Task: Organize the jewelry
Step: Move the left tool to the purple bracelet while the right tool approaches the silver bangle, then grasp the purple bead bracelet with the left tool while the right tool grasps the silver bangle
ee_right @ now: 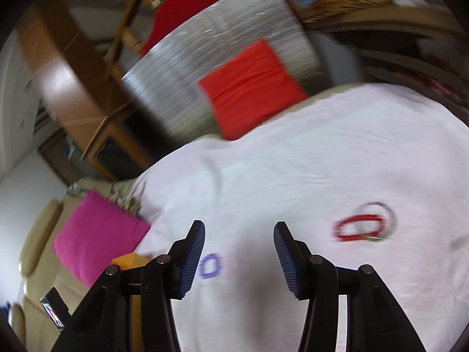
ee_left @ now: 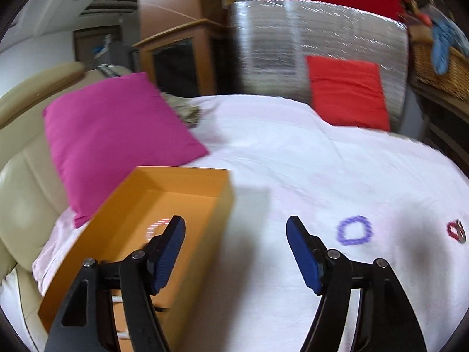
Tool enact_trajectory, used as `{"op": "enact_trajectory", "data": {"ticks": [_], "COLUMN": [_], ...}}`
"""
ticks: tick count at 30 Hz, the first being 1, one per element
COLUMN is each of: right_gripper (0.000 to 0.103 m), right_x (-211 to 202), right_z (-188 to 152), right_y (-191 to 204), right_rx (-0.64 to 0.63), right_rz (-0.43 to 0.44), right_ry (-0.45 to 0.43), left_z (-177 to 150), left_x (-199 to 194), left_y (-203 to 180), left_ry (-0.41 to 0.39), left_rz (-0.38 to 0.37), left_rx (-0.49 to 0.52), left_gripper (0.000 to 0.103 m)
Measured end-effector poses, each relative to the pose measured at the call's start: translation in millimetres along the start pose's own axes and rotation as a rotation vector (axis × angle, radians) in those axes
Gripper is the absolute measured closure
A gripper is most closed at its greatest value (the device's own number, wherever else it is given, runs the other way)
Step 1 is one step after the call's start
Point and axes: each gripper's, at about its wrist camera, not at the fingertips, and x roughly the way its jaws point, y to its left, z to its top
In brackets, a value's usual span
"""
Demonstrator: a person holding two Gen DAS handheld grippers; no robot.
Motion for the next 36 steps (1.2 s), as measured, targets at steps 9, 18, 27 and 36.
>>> {"op": "enact_trajectory", "data": {"ticks": [9, 18, 27, 36], "right_gripper": [0.052, 0.063, 0.051, 0.037], "right_x": [8, 55, 55, 86], "right_z": [25, 25, 32, 24], "right_y": [-111, -120, -138, -132], "right_rx": [0.178, 0.154, 0.174, 0.153], "right_rz": [-0.118, -0.063, -0.178, -0.241], "right_ry": [0.056, 0.214, 0.165, 0.252], "left_z": [-6, -20, -13, -17], "left_x": [28, 46, 72, 102], "left_y": [-70, -111, -108, -129], "left_ry": [0.092, 0.173, 0.179, 0.216], "left_rz": [-0.061, -0.118, -0.211, -0.326], "left_rx": [0.107, 0.171, 0.17, 0.22], "left_gripper": [0.03, 0.03, 0.025, 0.021]}}
